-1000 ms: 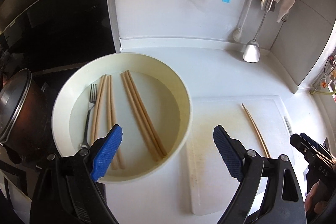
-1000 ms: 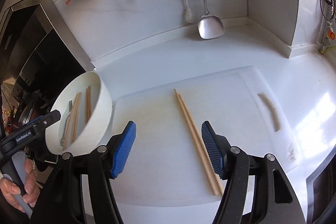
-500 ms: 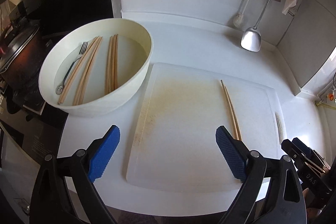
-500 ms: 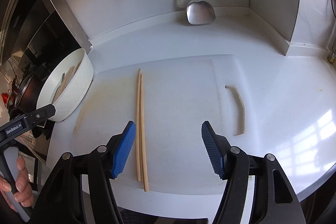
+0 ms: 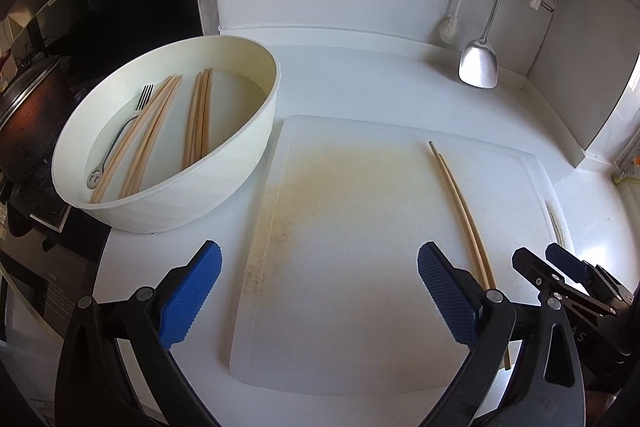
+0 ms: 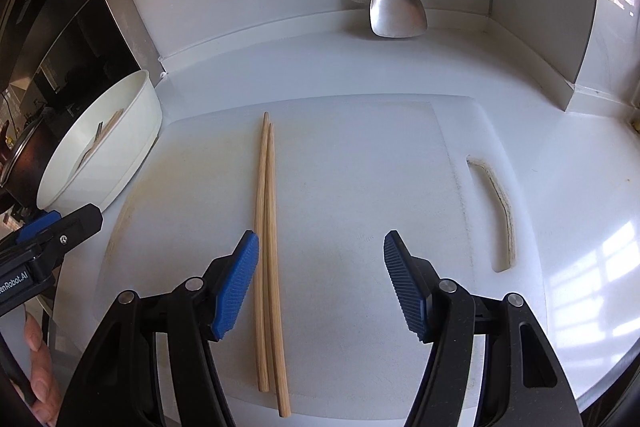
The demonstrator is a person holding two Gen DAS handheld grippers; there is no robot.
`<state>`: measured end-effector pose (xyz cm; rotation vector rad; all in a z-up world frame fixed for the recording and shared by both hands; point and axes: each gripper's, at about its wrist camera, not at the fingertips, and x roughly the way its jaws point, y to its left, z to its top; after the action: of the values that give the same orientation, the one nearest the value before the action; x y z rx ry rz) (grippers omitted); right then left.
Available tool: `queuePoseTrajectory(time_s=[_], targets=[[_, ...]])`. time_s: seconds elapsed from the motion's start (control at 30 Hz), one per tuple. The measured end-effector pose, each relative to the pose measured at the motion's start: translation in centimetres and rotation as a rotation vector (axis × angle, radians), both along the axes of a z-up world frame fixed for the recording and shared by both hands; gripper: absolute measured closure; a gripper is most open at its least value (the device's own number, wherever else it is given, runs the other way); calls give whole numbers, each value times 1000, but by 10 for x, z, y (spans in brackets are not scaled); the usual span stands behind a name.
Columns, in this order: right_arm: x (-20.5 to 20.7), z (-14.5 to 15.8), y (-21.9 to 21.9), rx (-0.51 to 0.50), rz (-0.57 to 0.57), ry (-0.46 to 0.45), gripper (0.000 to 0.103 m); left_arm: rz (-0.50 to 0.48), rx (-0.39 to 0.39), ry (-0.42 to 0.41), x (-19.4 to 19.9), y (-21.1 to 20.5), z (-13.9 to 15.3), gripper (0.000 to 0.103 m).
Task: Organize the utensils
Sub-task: 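Position the left and right grippers each around one remaining wooden chopstick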
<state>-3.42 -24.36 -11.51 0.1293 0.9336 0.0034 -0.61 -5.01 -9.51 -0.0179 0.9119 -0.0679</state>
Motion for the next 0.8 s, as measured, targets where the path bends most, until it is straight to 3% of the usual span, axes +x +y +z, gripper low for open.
queuePoseTrajectory(time_s=[0.3, 0.8], targets=[[6, -17, 2, -43, 10, -15, 41, 12, -25, 21, 5, -4, -27, 6], [12, -24, 5, -56, 38, 0, 41, 34, -17, 54, 8, -4, -36, 6]])
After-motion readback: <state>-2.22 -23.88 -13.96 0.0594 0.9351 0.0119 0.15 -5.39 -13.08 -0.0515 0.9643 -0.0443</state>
